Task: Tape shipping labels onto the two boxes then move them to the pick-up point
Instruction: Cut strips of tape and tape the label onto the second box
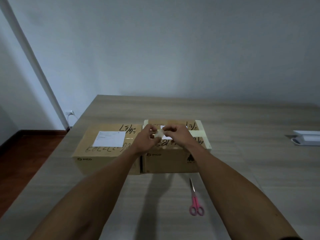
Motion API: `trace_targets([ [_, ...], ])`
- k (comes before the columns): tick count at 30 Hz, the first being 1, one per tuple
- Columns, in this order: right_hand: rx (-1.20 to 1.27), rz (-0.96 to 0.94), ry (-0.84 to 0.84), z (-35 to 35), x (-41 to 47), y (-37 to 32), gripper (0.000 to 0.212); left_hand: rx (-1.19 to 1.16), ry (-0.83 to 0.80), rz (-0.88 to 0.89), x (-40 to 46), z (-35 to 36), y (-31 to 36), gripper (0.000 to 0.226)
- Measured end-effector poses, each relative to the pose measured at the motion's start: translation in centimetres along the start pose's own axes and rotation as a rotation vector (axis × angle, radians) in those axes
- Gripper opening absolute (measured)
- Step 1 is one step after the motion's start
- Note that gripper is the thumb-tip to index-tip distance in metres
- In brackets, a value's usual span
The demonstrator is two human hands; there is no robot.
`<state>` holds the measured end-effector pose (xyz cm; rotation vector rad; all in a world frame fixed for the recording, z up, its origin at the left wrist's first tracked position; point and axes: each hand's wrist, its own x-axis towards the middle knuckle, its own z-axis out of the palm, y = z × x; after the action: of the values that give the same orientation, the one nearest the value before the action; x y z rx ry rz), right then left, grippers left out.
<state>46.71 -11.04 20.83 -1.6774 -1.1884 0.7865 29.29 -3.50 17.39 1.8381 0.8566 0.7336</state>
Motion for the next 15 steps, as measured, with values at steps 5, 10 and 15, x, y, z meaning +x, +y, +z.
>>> trace_targets([
  [5,-0.047,-0.052,-0.006,-0.5,0.6,0.5,0.026,0.179,0.060,0.050,1.0,0.6,-0.3,0.013],
  [10,-0.023,-0.062,0.002,-0.7,1.1,0.7,0.017,0.216,0.039,0.067,1.5,0.7,-0.4,0.013],
  [15,-0.003,-0.067,-0.004,-0.9,1.3,0.3,0.010,0.234,-0.014,0.062,1.8,0.4,-0.8,0.017],
])
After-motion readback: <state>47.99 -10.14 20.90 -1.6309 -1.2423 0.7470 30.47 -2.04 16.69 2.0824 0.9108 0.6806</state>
